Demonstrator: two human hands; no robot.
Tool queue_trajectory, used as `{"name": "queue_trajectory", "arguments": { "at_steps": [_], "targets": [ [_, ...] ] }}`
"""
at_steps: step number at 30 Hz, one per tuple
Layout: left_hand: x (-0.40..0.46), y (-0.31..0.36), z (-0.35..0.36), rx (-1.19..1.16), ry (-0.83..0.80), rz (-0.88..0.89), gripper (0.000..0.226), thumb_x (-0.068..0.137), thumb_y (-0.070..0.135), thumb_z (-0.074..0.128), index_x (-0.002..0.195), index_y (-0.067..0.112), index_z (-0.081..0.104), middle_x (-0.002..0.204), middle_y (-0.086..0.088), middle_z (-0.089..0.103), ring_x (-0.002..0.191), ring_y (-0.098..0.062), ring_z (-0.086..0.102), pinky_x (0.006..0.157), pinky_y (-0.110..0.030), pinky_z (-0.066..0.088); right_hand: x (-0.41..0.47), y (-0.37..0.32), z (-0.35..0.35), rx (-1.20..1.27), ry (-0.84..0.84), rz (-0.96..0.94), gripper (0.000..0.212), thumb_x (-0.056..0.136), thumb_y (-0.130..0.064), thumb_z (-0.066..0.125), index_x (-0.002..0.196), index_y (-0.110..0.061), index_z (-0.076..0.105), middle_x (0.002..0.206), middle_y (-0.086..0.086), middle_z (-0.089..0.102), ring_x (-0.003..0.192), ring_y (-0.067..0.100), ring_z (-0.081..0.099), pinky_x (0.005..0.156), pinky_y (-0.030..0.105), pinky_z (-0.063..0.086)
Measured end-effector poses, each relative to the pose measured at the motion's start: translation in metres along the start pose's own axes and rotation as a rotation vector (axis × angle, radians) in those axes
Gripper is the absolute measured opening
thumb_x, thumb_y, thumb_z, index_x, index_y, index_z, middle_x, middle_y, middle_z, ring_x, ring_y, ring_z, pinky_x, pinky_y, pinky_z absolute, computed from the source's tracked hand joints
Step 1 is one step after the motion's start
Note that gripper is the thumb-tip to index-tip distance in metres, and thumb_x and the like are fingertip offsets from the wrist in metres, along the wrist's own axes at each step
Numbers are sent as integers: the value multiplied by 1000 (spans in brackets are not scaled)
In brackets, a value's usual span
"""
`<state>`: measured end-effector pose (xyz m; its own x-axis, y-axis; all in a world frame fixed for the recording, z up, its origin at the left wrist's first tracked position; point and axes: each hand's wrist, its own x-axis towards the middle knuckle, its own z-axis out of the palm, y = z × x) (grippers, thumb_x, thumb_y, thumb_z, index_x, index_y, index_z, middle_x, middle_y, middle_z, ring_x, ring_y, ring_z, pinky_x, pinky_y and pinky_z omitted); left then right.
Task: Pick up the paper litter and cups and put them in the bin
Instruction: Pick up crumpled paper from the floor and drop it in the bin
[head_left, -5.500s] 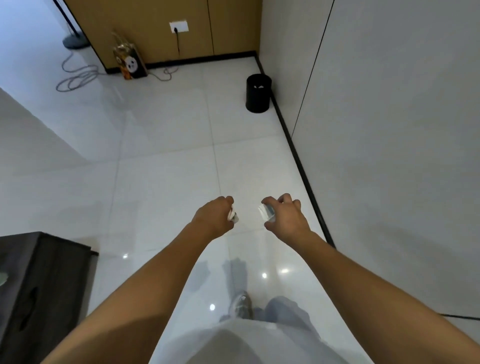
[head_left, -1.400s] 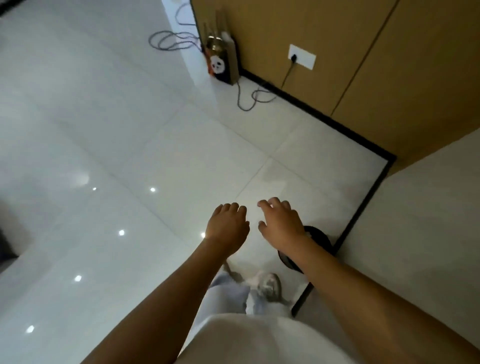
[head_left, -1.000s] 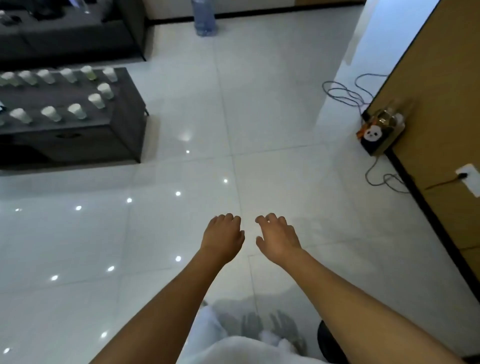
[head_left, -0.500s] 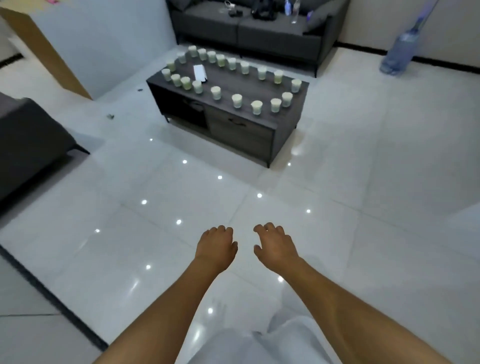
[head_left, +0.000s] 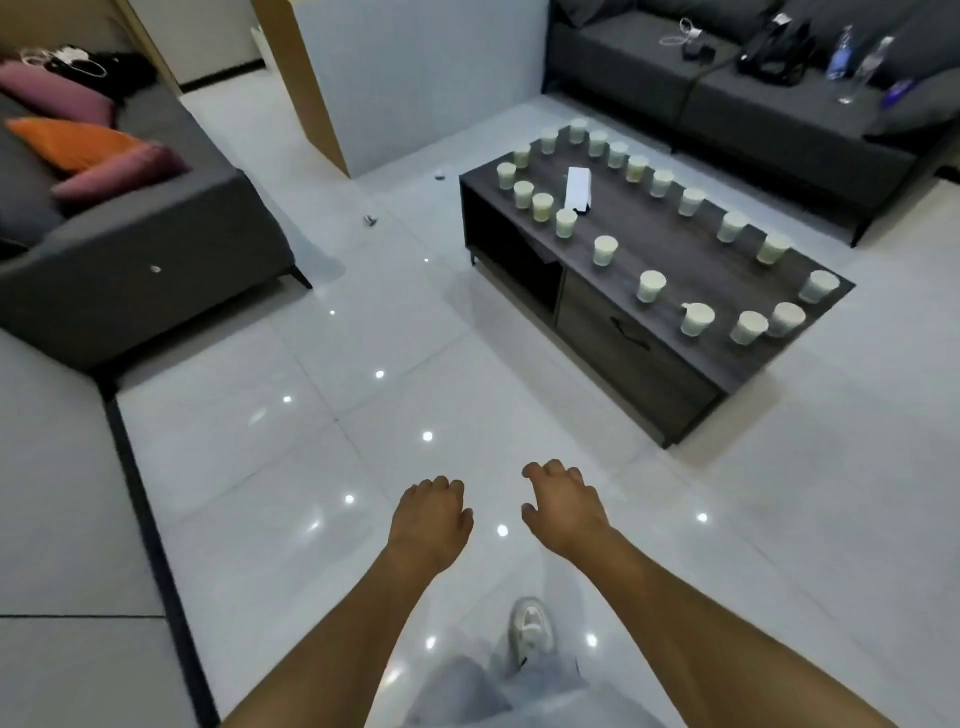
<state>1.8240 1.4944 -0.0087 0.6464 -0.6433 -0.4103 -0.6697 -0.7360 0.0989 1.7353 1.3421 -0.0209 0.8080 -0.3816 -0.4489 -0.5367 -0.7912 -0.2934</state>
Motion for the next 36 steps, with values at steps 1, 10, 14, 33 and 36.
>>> {"name": "queue_trajectory", "arguments": {
  "at_steps": [1, 10, 14, 33, 36],
  "targets": [
    [18, -7, -12, -22, 10, -19, 37, 99, 35, 36, 124, 12, 51, 115, -5, 57, 108, -23, 53, 89, -30, 39, 23, -5, -15, -13, 0, -10, 48, 95, -26, 46, 141, -21, 36, 134, 5, 44, 119, 26, 43, 93, 37, 42],
    [186, -116, -90, -112, 1, -163, 39, 99, 36, 37, 127, 14, 50, 123, -4, 55, 113, -22, 52, 93, -30, 39, 231, -84, -95, -83, -51, -147, 48, 95, -27, 47, 141, -21, 36, 135, 6, 44, 121, 27, 42, 94, 38, 41],
    [276, -181, -128, -153, 4, -194, 38, 99, 36, 37, 127, 13, 50, 123, -5, 55, 113, -23, 53, 92, -30, 40, 336, -128, -128, -105, -61, -147, 47, 95, -27, 47, 141, -21, 36, 135, 6, 44, 120, 27, 42, 93, 38, 41],
    [657, -421, -331, -180, 12, -283, 38, 99, 37, 38, 127, 13, 49, 122, -4, 55, 112, -23, 52, 90, -31, 41, 779, -299, -303, -90, -91, -204, 47, 95, -26, 47, 141, -19, 36, 134, 7, 43, 119, 28, 42, 92, 38, 41],
    [715, -453, -369, -170, 22, -311, 38, 99, 36, 37, 127, 13, 49, 120, -3, 56, 111, -22, 52, 90, -30, 41, 850, -322, -338, -100, -96, -218, 47, 95, -25, 47, 140, -18, 36, 134, 8, 43, 119, 29, 42, 93, 39, 41]
  ]
}}
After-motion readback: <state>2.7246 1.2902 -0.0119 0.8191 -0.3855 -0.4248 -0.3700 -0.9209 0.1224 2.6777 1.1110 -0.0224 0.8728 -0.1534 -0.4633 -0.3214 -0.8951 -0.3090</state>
